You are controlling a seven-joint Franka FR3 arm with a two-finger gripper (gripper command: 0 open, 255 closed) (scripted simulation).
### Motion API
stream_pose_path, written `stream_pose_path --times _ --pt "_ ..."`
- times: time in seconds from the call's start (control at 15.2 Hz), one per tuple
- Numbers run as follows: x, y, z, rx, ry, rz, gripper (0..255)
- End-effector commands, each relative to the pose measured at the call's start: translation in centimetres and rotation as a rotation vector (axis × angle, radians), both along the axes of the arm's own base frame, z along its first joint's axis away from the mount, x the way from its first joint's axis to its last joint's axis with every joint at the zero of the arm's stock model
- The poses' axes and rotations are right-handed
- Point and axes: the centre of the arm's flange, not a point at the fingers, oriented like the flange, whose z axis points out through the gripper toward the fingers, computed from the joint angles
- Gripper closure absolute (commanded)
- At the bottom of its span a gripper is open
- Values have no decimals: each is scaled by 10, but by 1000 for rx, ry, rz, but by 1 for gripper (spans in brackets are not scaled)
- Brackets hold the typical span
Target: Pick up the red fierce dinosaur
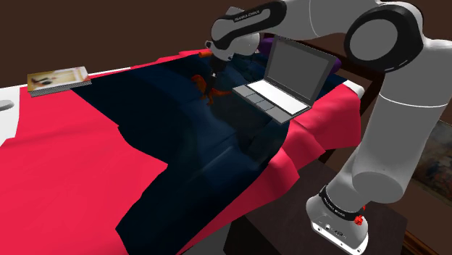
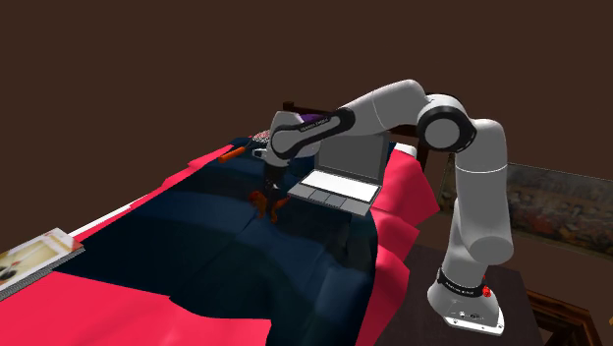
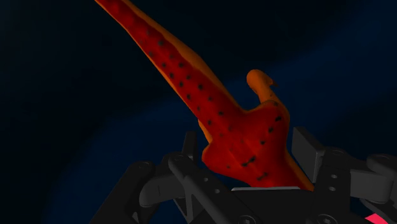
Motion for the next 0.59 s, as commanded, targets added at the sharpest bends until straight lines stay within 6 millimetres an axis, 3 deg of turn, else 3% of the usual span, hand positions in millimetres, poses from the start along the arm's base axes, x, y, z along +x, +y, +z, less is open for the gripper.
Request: stream_pose_path --times 0.0,0.53 --pt "0 -1 12 0 0 0 255" --pt "0 -1 54 0 0 0 255"
